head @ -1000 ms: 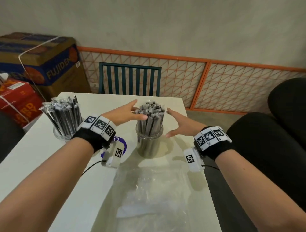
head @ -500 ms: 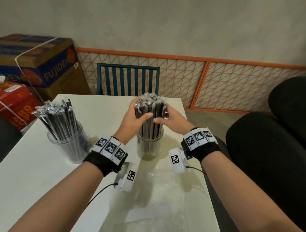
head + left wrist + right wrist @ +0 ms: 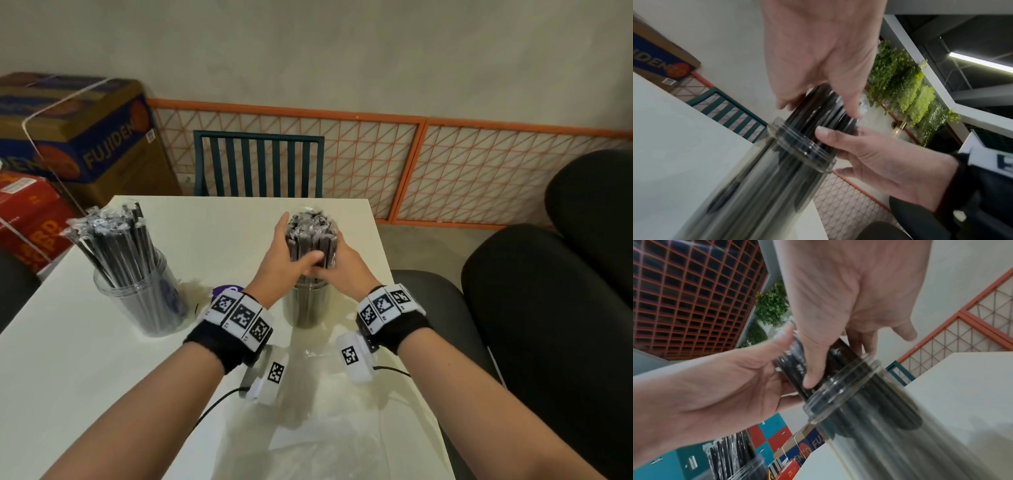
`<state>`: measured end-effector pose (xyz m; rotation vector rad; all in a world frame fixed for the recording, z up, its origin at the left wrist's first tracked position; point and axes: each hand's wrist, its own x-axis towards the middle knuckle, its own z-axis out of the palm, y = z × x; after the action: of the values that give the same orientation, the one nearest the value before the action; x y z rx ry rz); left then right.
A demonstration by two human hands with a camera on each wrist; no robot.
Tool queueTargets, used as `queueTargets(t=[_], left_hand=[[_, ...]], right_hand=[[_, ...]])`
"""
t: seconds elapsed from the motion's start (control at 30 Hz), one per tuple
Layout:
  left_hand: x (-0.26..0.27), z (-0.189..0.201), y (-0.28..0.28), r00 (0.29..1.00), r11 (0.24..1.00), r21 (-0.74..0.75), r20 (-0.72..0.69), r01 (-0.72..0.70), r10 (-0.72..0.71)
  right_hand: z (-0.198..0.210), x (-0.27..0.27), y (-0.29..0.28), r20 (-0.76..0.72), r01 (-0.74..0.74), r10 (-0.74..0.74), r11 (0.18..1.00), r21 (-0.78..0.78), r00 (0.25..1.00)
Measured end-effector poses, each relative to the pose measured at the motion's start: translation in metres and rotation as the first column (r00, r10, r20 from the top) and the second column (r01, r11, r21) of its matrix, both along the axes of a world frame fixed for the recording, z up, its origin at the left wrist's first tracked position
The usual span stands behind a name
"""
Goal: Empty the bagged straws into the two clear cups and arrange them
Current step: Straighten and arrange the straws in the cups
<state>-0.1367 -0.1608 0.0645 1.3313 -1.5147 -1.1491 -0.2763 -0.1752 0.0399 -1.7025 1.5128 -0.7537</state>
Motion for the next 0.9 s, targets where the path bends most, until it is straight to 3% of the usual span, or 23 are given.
queueTargets(t=[0.07,0.17,0.27,0.4,0.5,0.63,0.77,0.83,0.9], left_hand=[[0.002,0.006,-0.006,0.996,0.994,-0.089,0.062,-0.057,0.063],[0.016,0.025,-0.010,0.994,0.991,-0.114,0.088,0.067,-0.057],[0.031,0.038,-0.013,0.977,0.982,-0.012,0.100,0.191,-0.189],[0.033,0.025,-0.007,0.985,0.986,0.127,0.113,0.112,-0.127],[0.017,0.009,0.005,0.999,0.997,0.069,-0.018,0.029,-0.028],[-0.010,-0.007,0.005,0.993,0.999,0.004,-0.106,-0.048,0.048],[-0.007,-0.001,-0.012,0.993,0.989,-0.101,-0.058,-0.105,0.099],[0.006,0.009,-0.016,0.998,0.992,-0.123,-0.052,-0.028,0.022],[0.020,0.015,-0.018,0.994,0.993,-0.065,-0.046,0.099,-0.102]], right_hand=[[0.012,0.000,-0.001,0.006,0.041,-0.041,0.995,-0.086,0.999],[0.036,-0.015,-0.009,0.036,-0.029,0.034,0.992,-0.124,0.999],[0.043,-0.033,-0.018,-0.029,-0.228,0.228,0.974,-0.002,0.973],[0.033,-0.054,-0.021,-0.136,-0.259,0.292,0.942,0.213,0.947],[0.027,-0.054,-0.022,-0.017,-0.283,0.297,0.925,0.253,0.955],[0.021,-0.035,-0.024,0.038,-0.293,0.291,0.947,0.134,0.956],[0.030,-0.028,-0.028,0.020,-0.181,0.181,0.983,-0.026,0.983],[0.041,-0.032,-0.031,0.064,-0.176,0.179,0.983,-0.060,0.982],[0.046,-0.037,-0.032,0.088,-0.245,0.244,0.970,0.004,0.966]])
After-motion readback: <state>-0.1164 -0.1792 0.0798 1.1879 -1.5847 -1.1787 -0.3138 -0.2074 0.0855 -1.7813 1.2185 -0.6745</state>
